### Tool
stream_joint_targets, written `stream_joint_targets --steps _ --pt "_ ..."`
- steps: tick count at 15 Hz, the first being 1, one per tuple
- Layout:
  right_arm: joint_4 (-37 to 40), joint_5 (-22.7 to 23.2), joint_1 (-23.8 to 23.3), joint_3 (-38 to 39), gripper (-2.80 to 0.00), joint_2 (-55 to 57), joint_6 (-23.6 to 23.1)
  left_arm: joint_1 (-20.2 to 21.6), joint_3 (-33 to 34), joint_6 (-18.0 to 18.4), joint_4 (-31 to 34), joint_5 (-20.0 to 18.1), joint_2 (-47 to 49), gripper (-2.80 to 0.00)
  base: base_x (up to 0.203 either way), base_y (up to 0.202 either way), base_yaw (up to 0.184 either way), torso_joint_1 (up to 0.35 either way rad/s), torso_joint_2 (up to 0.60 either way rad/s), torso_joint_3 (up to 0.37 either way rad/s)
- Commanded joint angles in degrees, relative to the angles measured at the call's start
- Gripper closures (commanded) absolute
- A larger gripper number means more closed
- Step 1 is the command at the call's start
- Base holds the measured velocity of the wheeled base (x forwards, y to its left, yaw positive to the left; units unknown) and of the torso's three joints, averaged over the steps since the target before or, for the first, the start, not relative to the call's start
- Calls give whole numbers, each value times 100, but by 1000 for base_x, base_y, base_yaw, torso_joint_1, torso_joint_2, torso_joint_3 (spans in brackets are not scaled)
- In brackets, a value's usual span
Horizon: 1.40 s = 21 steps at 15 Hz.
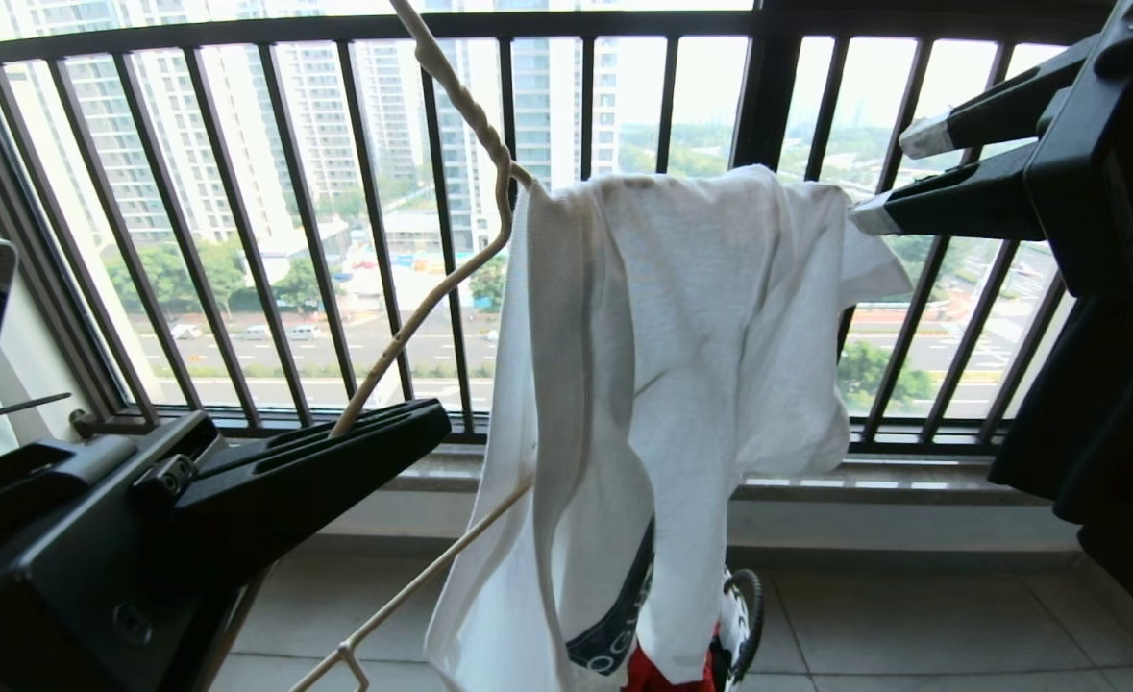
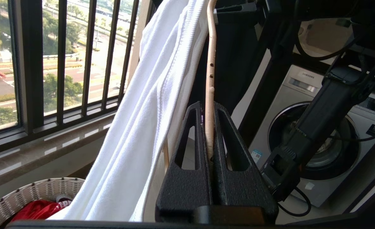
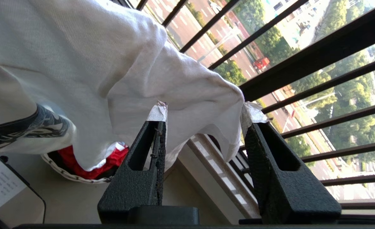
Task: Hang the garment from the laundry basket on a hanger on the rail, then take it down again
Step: Hang the clothes on the clothes rack
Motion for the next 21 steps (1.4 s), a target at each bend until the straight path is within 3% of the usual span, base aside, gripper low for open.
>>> stream_joint_targets --steps 1,5,9,11,16,21 --pt "55 636 21 -98 -280 118 -13 22 163 -15 0 -169 -172 0 0 0 0 0 0 0" --pt "-113 1929 -6 -109 -280 -1 -107 15 256 -22 10 -388 -233 0 0 0 0 0 0 0" --pt "-22 2973 -1 -59 -280 76 -130 15 248 -36 44 -576 -219 0 0 0 0 0 0 0" --pt "-190 3354 -1 -59 -280 265 -131 13 172 -31 356 -671 -278 0 0 0 0 0 0 0" --pt "-262 3888 0 -16 -280 632 -224 9 -42 -22 678 -678 -570 0 0 0 0 0 0 0" --pt "-259 3920 -6 -4 -280 852 -412 5 -209 -5 1014 -678 -778 0 0 0 0 0 0 0"
